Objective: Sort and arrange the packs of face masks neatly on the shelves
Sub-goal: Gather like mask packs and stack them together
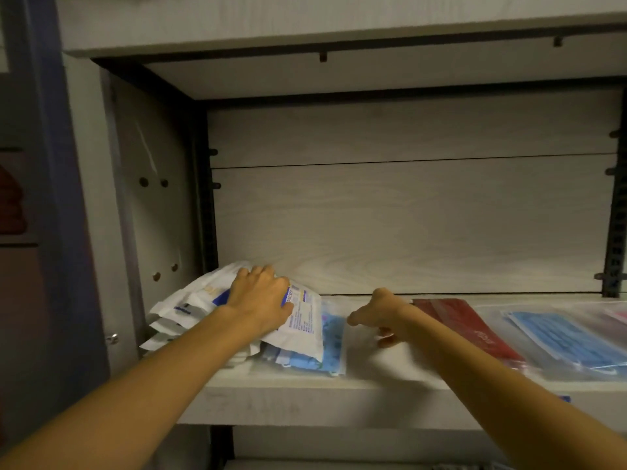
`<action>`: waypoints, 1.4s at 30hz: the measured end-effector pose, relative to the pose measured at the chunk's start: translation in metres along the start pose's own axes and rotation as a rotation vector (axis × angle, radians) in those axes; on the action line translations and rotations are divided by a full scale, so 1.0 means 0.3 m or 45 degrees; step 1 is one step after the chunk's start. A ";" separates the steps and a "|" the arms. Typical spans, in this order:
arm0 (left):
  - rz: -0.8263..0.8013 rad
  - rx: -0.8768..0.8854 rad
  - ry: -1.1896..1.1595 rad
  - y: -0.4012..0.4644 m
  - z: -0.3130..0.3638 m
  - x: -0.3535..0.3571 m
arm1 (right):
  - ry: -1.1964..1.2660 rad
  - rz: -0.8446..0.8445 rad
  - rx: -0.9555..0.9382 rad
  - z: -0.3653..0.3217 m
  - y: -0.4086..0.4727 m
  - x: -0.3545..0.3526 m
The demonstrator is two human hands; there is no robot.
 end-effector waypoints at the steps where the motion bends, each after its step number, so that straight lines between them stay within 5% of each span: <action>1: -0.001 0.018 0.005 0.004 -0.010 0.007 | 0.024 -0.009 0.027 -0.012 0.004 0.008; 12: -0.059 -0.055 -0.061 0.023 -0.164 0.067 | -0.029 -0.194 0.156 -0.120 0.070 0.096; 36: -0.099 -0.146 -0.265 0.026 -0.183 0.095 | 0.436 -0.240 0.318 -0.175 0.118 0.134; 42: -0.078 -0.103 -0.112 0.019 -0.163 0.094 | 0.485 -0.196 0.319 -0.141 0.100 0.117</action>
Point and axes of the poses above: each hand's wrist, its own y-axis towards the middle knuckle, its own x-axis out of the palm, z = x × y, the point moved 1 cm from there along y, towards the middle knuckle, and after that the axes turned 4 degrees about -x, right-handed, at the moved point
